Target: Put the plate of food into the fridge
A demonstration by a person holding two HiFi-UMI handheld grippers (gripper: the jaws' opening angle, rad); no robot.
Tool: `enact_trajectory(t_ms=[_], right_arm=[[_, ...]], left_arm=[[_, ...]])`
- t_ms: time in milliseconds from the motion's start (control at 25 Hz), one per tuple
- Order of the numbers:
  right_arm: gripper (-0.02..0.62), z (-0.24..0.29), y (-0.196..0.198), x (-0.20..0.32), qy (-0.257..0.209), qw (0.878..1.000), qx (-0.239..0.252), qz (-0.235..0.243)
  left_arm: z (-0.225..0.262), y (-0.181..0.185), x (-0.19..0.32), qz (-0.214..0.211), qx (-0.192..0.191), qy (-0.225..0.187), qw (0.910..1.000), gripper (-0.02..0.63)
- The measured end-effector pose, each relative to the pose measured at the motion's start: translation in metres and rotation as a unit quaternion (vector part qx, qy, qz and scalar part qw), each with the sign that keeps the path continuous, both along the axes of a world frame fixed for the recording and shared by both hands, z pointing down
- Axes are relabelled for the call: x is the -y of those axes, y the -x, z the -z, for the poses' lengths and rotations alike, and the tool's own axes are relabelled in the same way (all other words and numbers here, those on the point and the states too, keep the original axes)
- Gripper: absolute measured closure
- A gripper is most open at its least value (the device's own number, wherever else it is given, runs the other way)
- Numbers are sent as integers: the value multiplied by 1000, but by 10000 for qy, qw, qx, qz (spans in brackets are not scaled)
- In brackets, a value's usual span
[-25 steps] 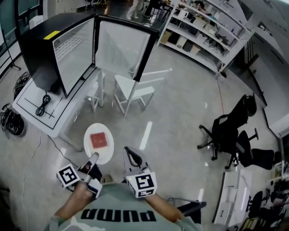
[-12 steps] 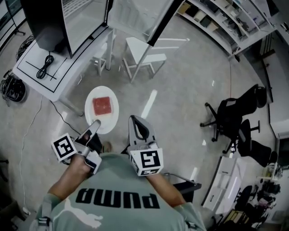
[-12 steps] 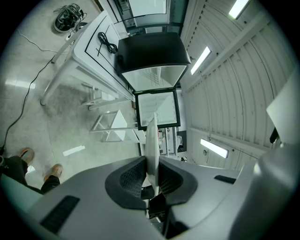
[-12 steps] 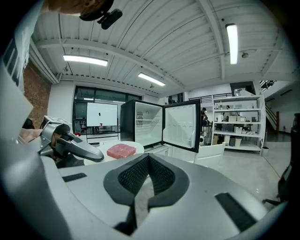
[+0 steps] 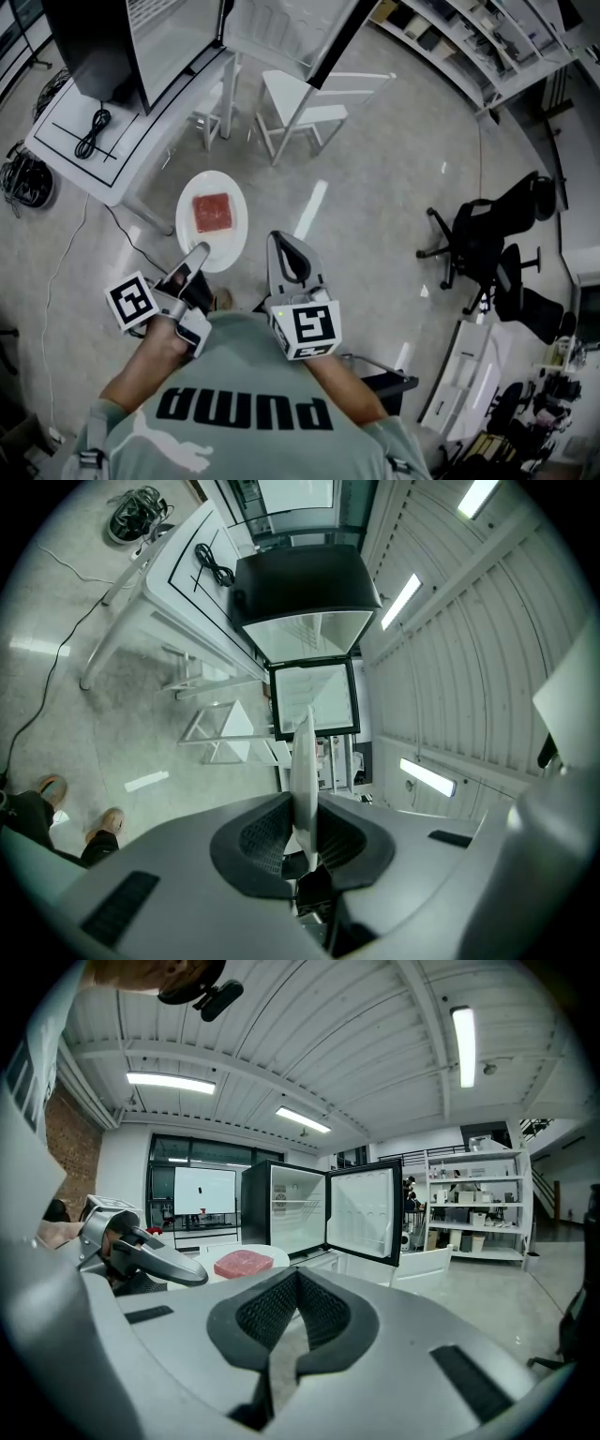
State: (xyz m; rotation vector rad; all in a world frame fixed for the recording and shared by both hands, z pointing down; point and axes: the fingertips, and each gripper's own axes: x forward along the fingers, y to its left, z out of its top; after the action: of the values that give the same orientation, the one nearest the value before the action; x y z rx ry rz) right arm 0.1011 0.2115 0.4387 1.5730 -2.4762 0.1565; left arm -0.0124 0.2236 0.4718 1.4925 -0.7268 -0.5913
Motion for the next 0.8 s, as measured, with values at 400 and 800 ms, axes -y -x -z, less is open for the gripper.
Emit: enact_trajectory(t_ms=[400,800], right_arm=[[591,-5,-3,-1,98,9999,-20,-34],[591,-9,-6,-1,151,9998,28,-99]], left_arm=[[-3,1,-1,12,-16,62,10000,558],[-5,-1,-2,-11,-19,107,9999,558]])
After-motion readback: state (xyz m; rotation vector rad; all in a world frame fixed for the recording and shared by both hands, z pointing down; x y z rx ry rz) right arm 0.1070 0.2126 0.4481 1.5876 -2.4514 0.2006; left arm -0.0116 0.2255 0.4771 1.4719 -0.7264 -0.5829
